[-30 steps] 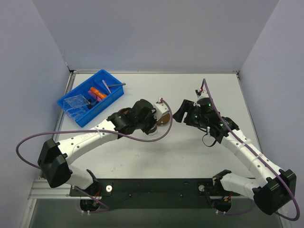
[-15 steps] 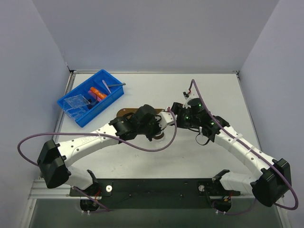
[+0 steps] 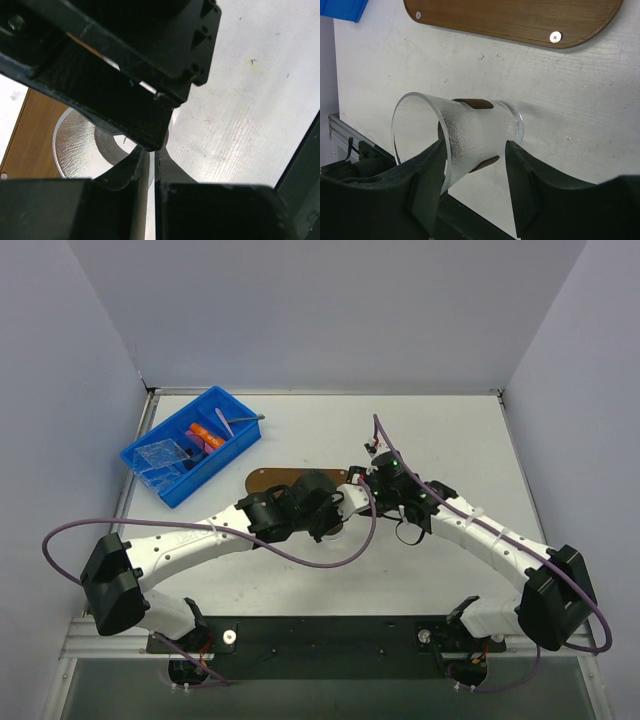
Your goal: Prepare toiletry sets of a toothbrush and toothpaste on the tray
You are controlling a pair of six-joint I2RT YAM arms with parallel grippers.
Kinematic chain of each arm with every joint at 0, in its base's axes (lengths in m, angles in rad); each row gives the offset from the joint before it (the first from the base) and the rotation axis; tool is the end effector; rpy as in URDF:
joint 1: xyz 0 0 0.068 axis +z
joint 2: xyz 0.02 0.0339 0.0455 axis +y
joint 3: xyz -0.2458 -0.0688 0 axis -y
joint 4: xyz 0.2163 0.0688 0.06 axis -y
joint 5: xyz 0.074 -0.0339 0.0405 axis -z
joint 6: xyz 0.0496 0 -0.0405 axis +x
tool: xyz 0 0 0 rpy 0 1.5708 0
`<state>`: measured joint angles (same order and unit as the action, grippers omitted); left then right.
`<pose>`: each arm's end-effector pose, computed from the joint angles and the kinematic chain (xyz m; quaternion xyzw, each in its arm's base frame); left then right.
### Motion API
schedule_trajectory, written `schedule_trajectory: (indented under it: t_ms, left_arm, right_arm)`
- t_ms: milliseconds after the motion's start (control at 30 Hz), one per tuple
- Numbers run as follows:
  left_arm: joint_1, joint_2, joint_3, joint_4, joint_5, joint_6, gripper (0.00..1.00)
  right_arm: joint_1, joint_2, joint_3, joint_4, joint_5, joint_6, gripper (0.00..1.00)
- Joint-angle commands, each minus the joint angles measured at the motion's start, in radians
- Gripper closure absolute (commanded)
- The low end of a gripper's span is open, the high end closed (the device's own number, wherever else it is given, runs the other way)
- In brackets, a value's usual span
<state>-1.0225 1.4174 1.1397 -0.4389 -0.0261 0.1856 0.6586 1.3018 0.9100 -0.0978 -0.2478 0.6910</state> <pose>0.1575 -0.2554 0.2736 0.5125 0.7521 -0.1575 0.3833 0.2181 0.1842 0.2659 -0.0498 0.8517 0.4018 0.3326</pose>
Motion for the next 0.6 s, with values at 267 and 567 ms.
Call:
schedule_trajectory:
  t_ms: [267,567]
  left_arm:
    - [-0.036,-0.002,0.012,0.141,-0.055,0.022,1.0]
    - [-0.042,0.014,0.031,0.134,-0.12,-0.011,1.0]
  right_arm:
    - [0.027,0.088,0.069,-0.011,0.035,-0.044,0.83]
    - [0.027,0.087,0.072,-0.008,0.073,-0.054,1.0]
